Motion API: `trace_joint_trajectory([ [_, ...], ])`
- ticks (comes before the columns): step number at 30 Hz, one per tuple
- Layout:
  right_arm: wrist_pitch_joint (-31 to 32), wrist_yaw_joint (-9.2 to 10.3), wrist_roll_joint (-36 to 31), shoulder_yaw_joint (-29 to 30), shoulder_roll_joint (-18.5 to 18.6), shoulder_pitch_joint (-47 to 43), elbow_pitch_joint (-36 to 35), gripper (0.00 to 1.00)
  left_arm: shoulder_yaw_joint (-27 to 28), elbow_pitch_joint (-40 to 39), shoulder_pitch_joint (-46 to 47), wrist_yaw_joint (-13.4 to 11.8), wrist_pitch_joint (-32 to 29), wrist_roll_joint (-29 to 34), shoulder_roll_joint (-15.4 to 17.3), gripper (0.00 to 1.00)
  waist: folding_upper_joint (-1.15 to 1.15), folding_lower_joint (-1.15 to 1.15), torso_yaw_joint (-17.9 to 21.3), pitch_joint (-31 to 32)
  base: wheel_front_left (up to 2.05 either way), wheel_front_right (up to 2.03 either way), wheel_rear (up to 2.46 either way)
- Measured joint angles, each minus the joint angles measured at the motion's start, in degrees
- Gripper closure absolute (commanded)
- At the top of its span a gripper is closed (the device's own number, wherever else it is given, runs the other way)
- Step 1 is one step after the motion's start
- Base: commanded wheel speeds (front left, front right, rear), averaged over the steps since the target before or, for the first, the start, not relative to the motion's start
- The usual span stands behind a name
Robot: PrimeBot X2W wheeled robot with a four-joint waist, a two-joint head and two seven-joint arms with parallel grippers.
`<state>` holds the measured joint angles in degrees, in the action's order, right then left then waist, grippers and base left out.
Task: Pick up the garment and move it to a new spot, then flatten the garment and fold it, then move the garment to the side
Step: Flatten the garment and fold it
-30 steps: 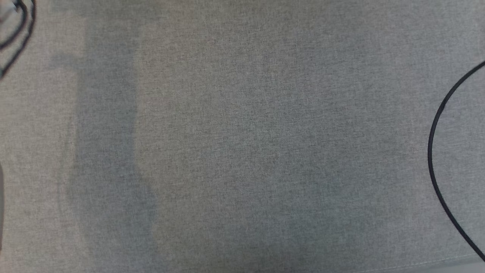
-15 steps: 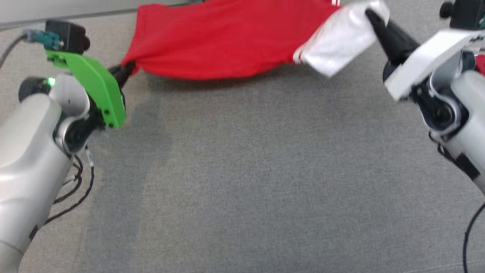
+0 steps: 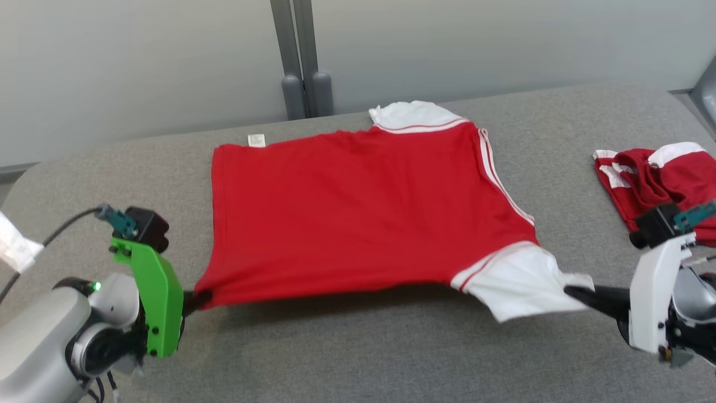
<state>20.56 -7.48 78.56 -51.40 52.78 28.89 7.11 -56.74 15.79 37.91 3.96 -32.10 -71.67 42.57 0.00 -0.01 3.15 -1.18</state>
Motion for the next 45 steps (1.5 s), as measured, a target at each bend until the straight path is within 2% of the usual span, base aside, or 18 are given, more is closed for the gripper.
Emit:
trace_joint_trajectory([
  [4,3.1,0.0,1.5,0.9,5.4,-6.4,-6.8,1.0,-1.1,-8.3,-5.1,-2.8,-3.1,-2.7,4.6,1.0,0.0,0.0,0.9,1.8,0.0,0.0,0.0],
  [7,3.5,0.0,1.7,2.9,8.1,-9.0,-10.5,1.0,-1.7,-13.5,-7.9,-4.8,-5.2,-4.5,7.5,1.0,0.0,0.0,1.8,2.1,0.0,0.0,0.0],
  [11,5.1,0.0,1.8,5.5,9.6,-11.5,-13.6,1.0,-2.3,-18.9,-9.2,-7.1,-9.0,-6.8,10.7,1.0,0.0,0.0,1.8,1.7,0.0,0.0,0.0],
  [14,7.1,0.0,1.8,7.9,9.7,-11.3,-14.5,1.0,-2.1,-20.8,-8.7,-8.5,-11.8,-7.4,11.9,1.0,0.0,0.0,1.6,0.7,0.0,0.0,0.0],
  [17,10.3,0.0,1.9,9.9,7.9,-9.6,-13.7,1.0,-1.7,-20.4,-5.6,-9.1,-15.1,-8.1,11.4,1.0,0.0,0.0,1.2,-0.8,0.0,0.0,0.0],
  [20,13.9,0.0,2.0,11.4,5.2,-6.9,-10.9,1.0,-1.1,-17.2,-2.1,-9.0,-18.9,-10.5,8.6,1.0,0.0,0.0,0.6,-2.6,0.0,0.0,0.0],
  [22,16.6,0.0,1.8,12.1,2.8,-4.7,-8.2,1.0,-1.1,-14.2,0.0,-8.9,-21.8,-11.5,6.5,1.0,0.0,0.0,0.2,-4.0,0.0,0.0,0.0],
  [29,23.5,0.0,0.0,15.2,-4.5,2.9,2.9,1.0,-1.2,-5.7,6.8,-9.3,-29.2,-13.6,2.2,1.0,0.0,0.0,-1.0,-8.2,0.0,0.0,0.0],
  [35,26.3,0.0,-2.6,17.7,-10.5,7.9,11.0,1.0,-1.5,-1.1,9.6,-9.7,-31.9,-13.6,0.6,1.0,0.0,0.0,-1.3,-10.6,0.0,0.0,0.0],
  [45,27.7,0.0,-7.1,21.2,-17.4,13.2,17.9,1.0,-0.5,3.9,13.4,-9.8,-31.9,-13.5,-2.6,1.0,0.0,0.0,-0.9,-12.9,0.0,0.0,0.0],
])
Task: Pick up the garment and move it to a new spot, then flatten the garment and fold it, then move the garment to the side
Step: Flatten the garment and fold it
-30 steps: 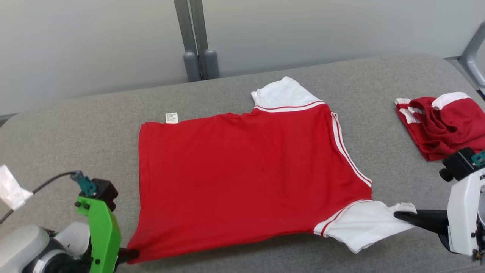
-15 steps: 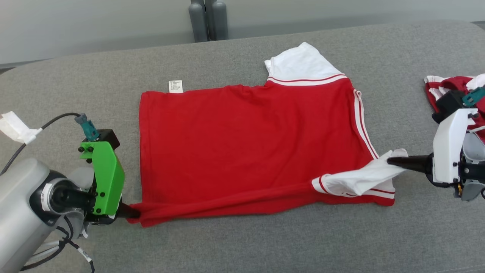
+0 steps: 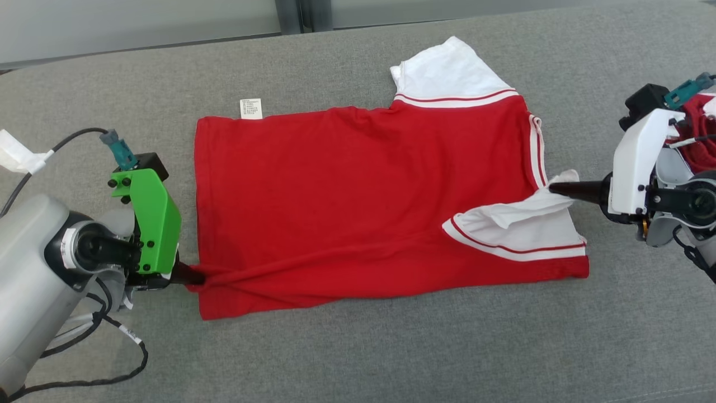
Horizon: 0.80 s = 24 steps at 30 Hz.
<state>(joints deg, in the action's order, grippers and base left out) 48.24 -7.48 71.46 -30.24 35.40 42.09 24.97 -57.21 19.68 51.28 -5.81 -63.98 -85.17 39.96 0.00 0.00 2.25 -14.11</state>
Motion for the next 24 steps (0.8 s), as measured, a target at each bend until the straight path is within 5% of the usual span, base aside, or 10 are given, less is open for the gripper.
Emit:
trace_joint_trajectory([
  [6,-0.4,0.0,-3.2,1.5,-3.4,2.6,3.9,1.0,0.4,3.2,1.7,-0.2,0.2,0.2,-2.0,1.0,0.0,0.0,0.2,-1.6,0.0,0.0,0.0],
  [8,-0.5,0.0,-3.9,1.9,-4.2,3.1,4.8,0.91,0.6,4.1,2.0,0.1,0.5,0.2,-2.7,0.77,0.0,0.0,0.2,-2.0,0.0,0.0,0.0],
  [9,-1.0,0.0,-4.3,2.3,-4.6,3.3,5.1,0.54,0.9,4.7,2.0,0.2,1.1,0.1,-3.1,0.61,0.0,0.0,0.2,-2.1,0.0,0.0,0.0],
  [10,-1.5,0.01,-4.7,2.6,-4.9,3.4,5.5,0.0,1.2,5.3,2.0,0.2,1.8,0.0,-3.4,0.32,0.0,0.0,0.1,-2.1,0.0,0.0,0.0],
  [11,-2.0,0.0,-5.0,2.8,-5.3,3.4,5.7,0.0,1.1,5.7,2.0,0.3,2.2,0.2,-3.7,0.0,0.0,0.0,0.1,-2.0,0.0,0.0,0.0],
  [19,-9.1,0.0,-5.3,5.2,-6.1,1.1,3.6,0.0,2.5,7.4,2.1,3.7,6.9,1.0,-4.3,0.0,0.0,0.0,-0.3,0.8,0.0,0.0,0.0],
  [24,-17.8,0.01,-5.5,6.7,-5.9,-3.3,-1.1,0.0,4.6,6.0,1.6,8.2,17.3,4.3,-3.4,0.0,0.0,0.0,-0.5,3.8,0.0,0.0,0.0],
])
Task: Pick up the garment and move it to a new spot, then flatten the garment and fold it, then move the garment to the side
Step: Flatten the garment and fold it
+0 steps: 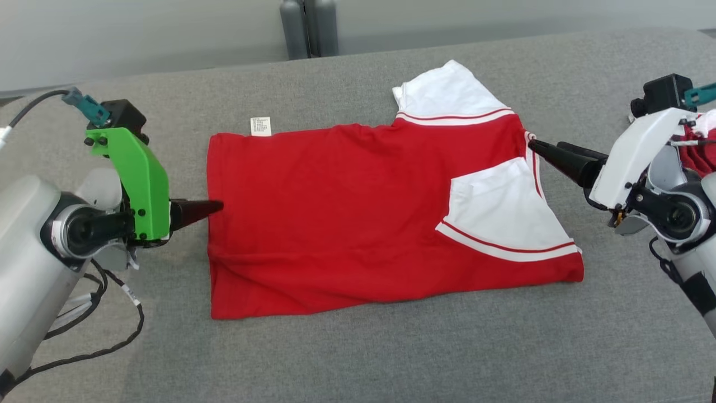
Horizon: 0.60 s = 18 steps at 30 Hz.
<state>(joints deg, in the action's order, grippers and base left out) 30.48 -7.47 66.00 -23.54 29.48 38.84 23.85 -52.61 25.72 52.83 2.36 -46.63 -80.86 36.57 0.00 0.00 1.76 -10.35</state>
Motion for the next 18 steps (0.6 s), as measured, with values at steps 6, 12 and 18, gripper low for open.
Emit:
trace_joint_trajectory([
  [6,-14.6,0.0,-0.8,2.4,1.2,-7.6,-6.6,0.0,1.5,-3.3,-5.4,2.0,20.1,8.6,0.9,0.0,0.0,0.0,-0.3,3.7,0.0,0.0,0.0],
  [12,-32.7,0.0,-5.3,6.3,1.6,-16.1,-9.6,0.0,3.8,-6.3,-13.0,-2.3,39.3,15.4,1.7,0.0,0.0,0.0,-0.6,7.3,0.0,0.0,0.0],
  [18,-41.7,-0.01,-11.9,8.7,-1.2,-24.3,-9.0,0.0,7.4,-10.9,-22.0,-9.1,55.1,18.4,2.4,0.0,0.0,0.0,-0.9,10.1,0.0,0.0,0.0],
])
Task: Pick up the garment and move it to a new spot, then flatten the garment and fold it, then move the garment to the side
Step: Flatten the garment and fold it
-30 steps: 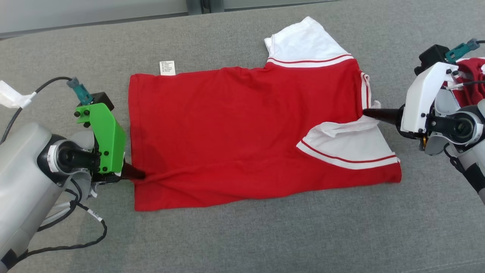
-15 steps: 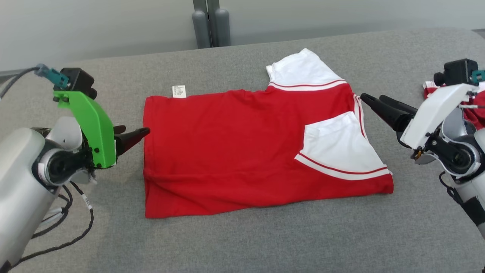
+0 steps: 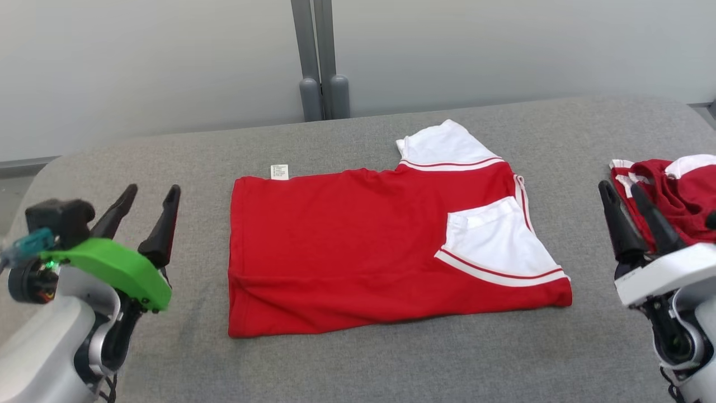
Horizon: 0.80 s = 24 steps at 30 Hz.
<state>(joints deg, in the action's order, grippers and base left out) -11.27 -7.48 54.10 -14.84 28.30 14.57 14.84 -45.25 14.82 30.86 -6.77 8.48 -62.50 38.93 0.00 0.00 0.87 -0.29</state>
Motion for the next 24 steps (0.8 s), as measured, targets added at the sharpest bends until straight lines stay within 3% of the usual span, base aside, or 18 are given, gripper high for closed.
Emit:
trace_joint_trajectory([
  [3,-2.1,0.01,-5.1,1.6,-2.5,-2.8,0.2,0.0,1.7,-2.2,-4.6,-3.7,5.0,2.2,0.4,0.0,0.0,0.0,0.1,0.2,0.0,0.0,0.0],
  [7,-3.4,0.0,-12.6,4.1,-5.2,-5.9,-2.2,0.0,4.8,-6.4,-9.7,-7.5,6.3,6.8,-0.1,0.0,0.0,0.0,0.2,-0.8,0.0,0.0,0.0],
  [10,-3.6,0.0,-18.2,8.6,-8.1,-8.7,-3.8,0.0,11.8,-12.0,-13.9,-10.7,6.5,14.8,-3.3,0.0,0.0,0.0,0.0,-1.9,0.0,0.0,0.0],
  [13,-3.7,0.01,-22.4,12.4,-11.3,-11.3,-4.7,0.0,17.4,-15.2,-21.0,-12.0,6.6,20.9,-7.9,0.0,0.0,0.0,-0.2,-2.8,0.0,0.0,0.0],
  [17,-3.7,0.0,-26.1,13.4,-13.7,-12.5,-4.0,0.0,23.2,-16.2,-28.2,-10.6,6.6,25.0,-13.6,0.0,0.0,0.0,-0.2,-3.6,0.0,0.0,0.0],
  [24,-3.8,0.0,-26.1,13.2,-14.7,-12.7,1.0,0.0,27.9,-14.1,-30.7,-5.1,6.6,31.2,-18.8,0.0,0.0,0.0,-0.9,-4.1,0.0,0.0,0.0],
])
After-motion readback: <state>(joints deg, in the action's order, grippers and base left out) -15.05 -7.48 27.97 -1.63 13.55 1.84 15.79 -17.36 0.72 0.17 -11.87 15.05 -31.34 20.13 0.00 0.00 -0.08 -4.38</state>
